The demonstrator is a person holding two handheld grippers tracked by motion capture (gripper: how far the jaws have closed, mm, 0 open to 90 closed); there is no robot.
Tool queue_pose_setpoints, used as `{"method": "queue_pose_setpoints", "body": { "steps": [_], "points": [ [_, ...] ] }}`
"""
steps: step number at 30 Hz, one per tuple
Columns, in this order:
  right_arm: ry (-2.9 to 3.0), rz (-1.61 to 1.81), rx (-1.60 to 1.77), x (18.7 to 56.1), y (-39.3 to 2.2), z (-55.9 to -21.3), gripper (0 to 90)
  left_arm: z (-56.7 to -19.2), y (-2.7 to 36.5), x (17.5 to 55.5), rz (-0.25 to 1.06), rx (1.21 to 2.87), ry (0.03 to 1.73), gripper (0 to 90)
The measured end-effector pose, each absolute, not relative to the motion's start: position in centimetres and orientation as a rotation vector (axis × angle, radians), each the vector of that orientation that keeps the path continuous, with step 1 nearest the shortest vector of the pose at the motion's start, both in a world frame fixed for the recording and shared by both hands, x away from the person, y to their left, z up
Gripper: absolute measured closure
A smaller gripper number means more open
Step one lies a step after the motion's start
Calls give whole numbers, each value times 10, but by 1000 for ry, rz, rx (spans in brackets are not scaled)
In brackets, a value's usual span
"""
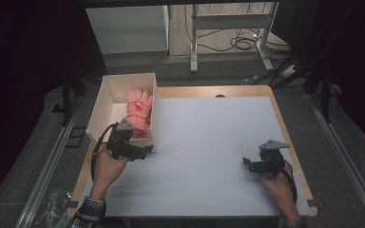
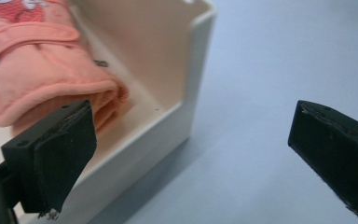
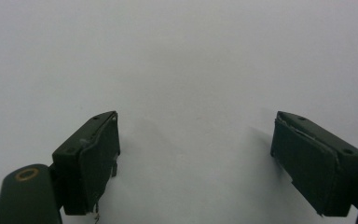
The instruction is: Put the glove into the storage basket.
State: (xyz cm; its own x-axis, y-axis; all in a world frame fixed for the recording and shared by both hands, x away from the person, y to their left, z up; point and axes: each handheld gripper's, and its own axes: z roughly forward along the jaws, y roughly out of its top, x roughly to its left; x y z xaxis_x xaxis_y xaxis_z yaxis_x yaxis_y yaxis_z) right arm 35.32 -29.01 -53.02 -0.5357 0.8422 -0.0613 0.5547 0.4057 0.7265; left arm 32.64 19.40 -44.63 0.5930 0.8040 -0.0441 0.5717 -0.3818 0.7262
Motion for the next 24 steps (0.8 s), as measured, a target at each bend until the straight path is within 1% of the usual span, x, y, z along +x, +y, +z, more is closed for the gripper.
{"method": "queue_pose_setpoints", "body": {
  "steps": [10,17,24],
  "points": [
    [2246,926,1195,353,-290,-530,156,-459,164,316,368,2118,992,15],
    [2246,926,1195,353,-290,-530,156,-482,144,315,324,2146,939,16],
    [2246,926,1195,353,-290,-530,156,-507,133,315,300,2170,931,16]
  ]
}}
